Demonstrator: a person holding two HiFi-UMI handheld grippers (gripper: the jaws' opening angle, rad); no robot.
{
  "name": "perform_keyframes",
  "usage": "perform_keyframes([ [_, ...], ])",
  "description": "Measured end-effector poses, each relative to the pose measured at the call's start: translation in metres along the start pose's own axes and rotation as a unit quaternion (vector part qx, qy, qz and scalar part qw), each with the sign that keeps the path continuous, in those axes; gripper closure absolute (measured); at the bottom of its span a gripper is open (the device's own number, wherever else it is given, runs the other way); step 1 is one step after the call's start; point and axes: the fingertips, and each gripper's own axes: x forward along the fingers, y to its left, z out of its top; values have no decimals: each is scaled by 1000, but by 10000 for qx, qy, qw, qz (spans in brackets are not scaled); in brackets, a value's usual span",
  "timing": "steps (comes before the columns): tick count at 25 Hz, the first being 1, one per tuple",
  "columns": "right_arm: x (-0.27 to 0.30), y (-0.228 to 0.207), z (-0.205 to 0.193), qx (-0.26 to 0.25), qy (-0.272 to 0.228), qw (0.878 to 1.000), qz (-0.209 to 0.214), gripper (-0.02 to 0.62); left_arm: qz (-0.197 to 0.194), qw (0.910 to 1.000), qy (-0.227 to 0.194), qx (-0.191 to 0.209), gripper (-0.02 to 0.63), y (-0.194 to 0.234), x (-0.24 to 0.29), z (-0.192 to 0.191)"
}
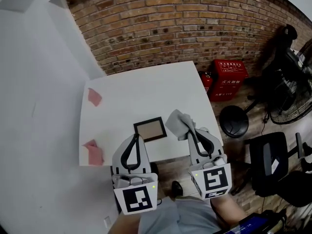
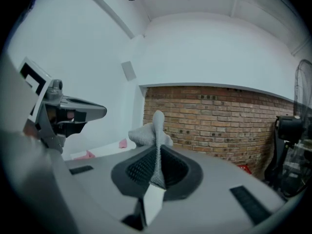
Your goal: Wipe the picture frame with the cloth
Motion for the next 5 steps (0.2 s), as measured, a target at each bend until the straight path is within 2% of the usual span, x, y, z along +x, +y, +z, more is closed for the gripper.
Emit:
perform_keyframes([
  [5, 6, 6, -4, -27, 27, 10000, 37, 574, 7, 10000, 46, -2, 597, 4, 0, -9],
])
